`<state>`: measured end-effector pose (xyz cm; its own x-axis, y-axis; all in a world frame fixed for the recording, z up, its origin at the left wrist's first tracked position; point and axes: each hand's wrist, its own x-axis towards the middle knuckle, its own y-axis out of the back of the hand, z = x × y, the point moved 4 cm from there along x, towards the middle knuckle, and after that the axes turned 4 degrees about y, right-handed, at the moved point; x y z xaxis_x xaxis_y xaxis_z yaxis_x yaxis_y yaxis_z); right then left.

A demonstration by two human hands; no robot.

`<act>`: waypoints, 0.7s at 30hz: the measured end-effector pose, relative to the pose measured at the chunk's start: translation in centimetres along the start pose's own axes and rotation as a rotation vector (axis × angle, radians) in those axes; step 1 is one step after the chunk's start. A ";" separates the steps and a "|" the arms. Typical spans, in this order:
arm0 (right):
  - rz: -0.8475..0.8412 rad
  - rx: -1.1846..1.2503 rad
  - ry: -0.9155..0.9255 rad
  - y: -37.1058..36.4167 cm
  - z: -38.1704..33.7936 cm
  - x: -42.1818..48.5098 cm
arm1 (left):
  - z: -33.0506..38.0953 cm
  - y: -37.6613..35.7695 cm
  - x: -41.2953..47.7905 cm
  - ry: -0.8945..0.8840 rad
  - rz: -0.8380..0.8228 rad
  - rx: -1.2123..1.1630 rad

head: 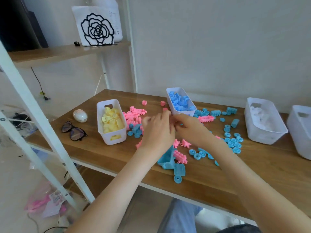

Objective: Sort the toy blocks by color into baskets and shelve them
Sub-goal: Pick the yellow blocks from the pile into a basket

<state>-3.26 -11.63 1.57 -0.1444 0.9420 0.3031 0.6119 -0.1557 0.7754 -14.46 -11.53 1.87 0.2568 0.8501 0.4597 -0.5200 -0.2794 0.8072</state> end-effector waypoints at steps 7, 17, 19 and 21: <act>0.347 -0.061 -0.179 8.5 8.0 -6.5 | 8.2 -3.7 0.7 -0.055 -0.108 -0.305; 0.289 -0.646 -0.833 18.2 19.9 -19.6 | 18.8 -7.4 -2.0 -0.444 -0.073 -0.294; 0.358 -0.602 -0.775 18.4 19.8 -20.9 | 21.1 -8.1 -3.8 -0.559 -0.100 -0.317; 0.434 -0.562 -0.708 18.3 18.9 -21.4 | 22.9 -9.0 -5.0 -0.581 -0.177 -0.359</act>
<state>25.68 -29.00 -1.20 0.6122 0.7019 0.3641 0.0196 -0.4738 0.8804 7.59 -23.51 0.80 0.7034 0.4656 0.5371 -0.6416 0.0907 0.7616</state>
